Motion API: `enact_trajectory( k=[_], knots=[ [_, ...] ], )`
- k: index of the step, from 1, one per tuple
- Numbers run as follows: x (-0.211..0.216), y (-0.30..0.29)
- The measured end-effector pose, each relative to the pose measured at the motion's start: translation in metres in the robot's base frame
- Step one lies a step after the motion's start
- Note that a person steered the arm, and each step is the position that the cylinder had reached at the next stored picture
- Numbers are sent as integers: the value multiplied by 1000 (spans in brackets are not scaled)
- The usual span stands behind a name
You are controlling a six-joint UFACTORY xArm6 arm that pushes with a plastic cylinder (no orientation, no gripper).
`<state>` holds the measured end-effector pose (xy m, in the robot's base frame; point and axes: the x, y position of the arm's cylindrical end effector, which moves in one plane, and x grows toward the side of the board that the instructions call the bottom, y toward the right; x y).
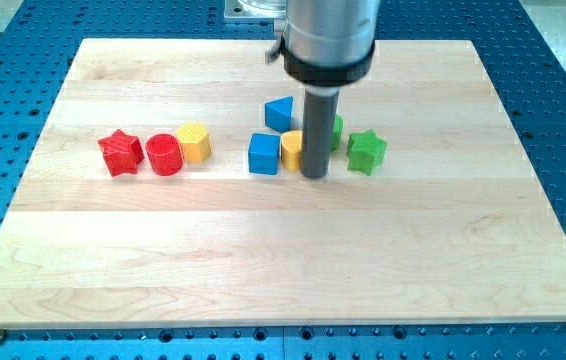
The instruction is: Move the yellow heart towards the green circle
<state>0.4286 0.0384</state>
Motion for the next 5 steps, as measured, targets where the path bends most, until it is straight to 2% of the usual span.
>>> enact_trajectory(
  k=[2, 4, 5],
  knots=[
    [49, -37],
    [-10, -47],
    [52, -56]
  ],
)
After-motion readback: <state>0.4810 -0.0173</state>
